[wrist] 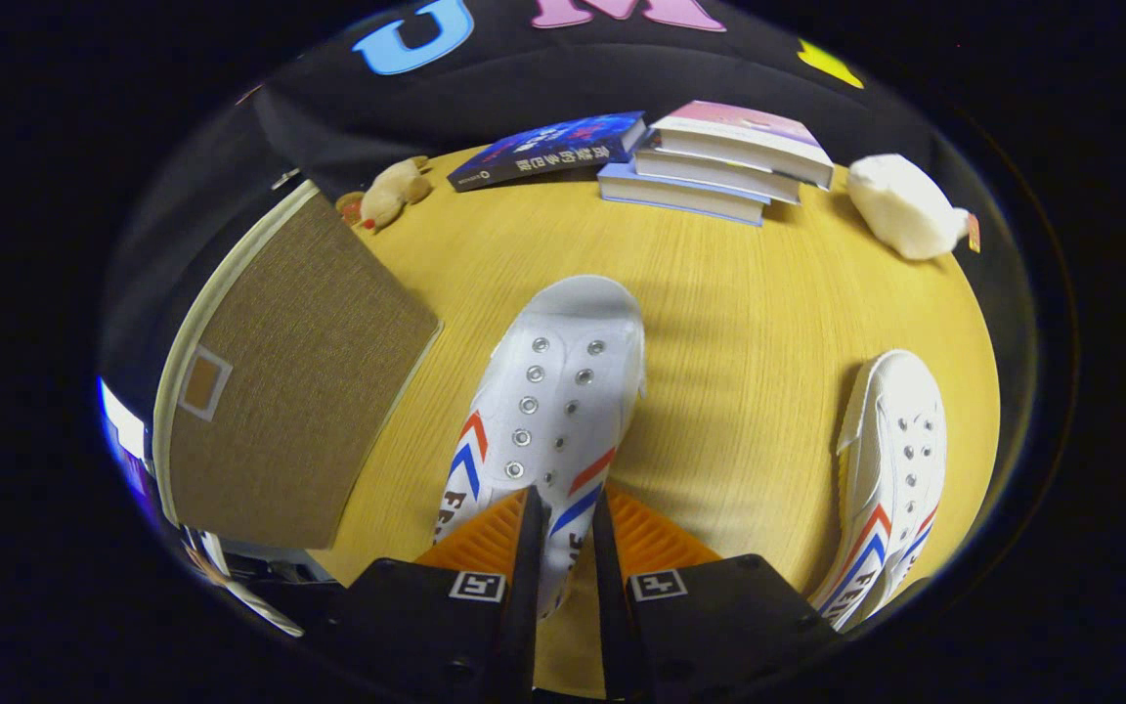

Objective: Open the storage box then place both shoes into the box .Put the left shoe in first, then the right shoe, with the right side of both shoes facing outward in a uniform manner.

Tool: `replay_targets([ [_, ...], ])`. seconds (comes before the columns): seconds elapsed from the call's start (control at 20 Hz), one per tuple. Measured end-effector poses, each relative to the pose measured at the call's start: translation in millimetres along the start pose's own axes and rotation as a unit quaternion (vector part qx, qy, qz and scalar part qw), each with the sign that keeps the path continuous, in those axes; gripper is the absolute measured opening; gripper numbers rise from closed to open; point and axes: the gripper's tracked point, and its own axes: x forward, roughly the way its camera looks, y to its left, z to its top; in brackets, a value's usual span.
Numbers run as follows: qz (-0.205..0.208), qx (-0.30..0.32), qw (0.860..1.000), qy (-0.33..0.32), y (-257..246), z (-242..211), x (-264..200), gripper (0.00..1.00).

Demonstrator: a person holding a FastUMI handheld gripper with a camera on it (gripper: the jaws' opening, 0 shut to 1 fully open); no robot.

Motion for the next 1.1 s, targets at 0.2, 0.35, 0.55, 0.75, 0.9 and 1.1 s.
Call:
replay_targets([
  [0.2,-0.002,0.083,0.997,-0.001,-1,3,0,0.12],
  [0.35,-0.010,0.090,0.996,0.009,0,5,-2,0.06],
  [0.55,-0.019,0.132,0.991,-0.004,1,14,-15,0.05],
  [0.75,-0.031,0.162,0.986,-0.028,4,28,-51,0.05],
  [0.9,-0.050,0.147,0.986,-0.055,9,45,-95,0.05],
  [1.1,-0.055,0.141,0.985,-0.086,44,67,-153,0.05],
])
